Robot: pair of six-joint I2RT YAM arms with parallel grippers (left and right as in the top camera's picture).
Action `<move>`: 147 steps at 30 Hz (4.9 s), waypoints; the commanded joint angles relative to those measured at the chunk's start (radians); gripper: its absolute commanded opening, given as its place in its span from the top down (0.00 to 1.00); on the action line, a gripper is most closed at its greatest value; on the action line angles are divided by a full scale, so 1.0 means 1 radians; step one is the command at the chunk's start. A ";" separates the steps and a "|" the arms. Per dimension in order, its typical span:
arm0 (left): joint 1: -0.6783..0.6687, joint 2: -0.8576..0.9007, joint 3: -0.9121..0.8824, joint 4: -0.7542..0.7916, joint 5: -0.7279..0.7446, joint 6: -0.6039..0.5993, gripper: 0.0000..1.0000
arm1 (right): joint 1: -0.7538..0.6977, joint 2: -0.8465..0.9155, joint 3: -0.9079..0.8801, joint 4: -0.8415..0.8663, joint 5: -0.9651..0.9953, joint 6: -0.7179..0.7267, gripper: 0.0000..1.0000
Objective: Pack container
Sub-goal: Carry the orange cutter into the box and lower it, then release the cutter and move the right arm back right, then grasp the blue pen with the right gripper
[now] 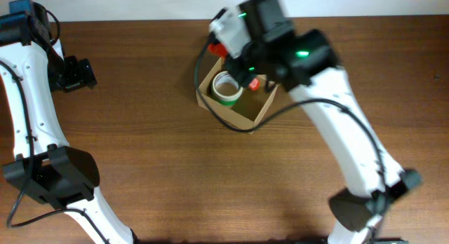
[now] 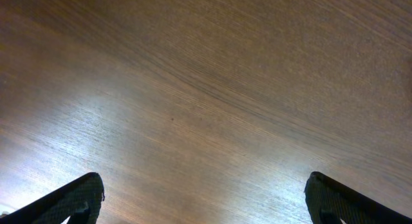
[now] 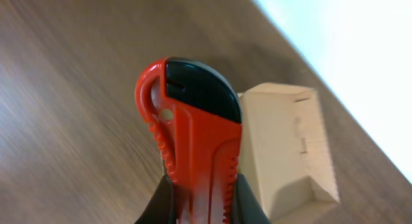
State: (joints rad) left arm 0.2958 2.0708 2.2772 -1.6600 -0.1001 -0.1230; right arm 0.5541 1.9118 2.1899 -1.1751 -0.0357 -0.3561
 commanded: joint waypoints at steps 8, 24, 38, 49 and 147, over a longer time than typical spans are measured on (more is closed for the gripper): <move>0.001 0.005 -0.003 -0.001 0.010 0.005 0.00 | -0.006 0.274 0.006 -0.031 0.074 -0.043 0.96; 0.001 0.005 -0.003 0.000 0.010 0.005 0.00 | -0.032 0.336 -0.020 -0.042 0.005 -0.044 0.96; 0.001 0.005 -0.003 -0.001 0.010 0.005 0.00 | -0.029 0.389 -0.027 -0.040 -0.079 -0.029 0.96; 0.001 0.005 -0.003 -0.001 0.010 0.005 0.00 | -0.021 0.421 -0.043 -0.041 -0.112 -0.028 0.93; 0.001 0.005 -0.003 -0.001 0.010 0.005 0.00 | -0.778 -0.115 -1.157 0.249 0.122 0.163 0.41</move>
State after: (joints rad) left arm 0.2958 2.0708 2.2772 -1.6600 -0.1001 -0.1234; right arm -0.2081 1.7885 1.0374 -0.9352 0.0723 -0.2077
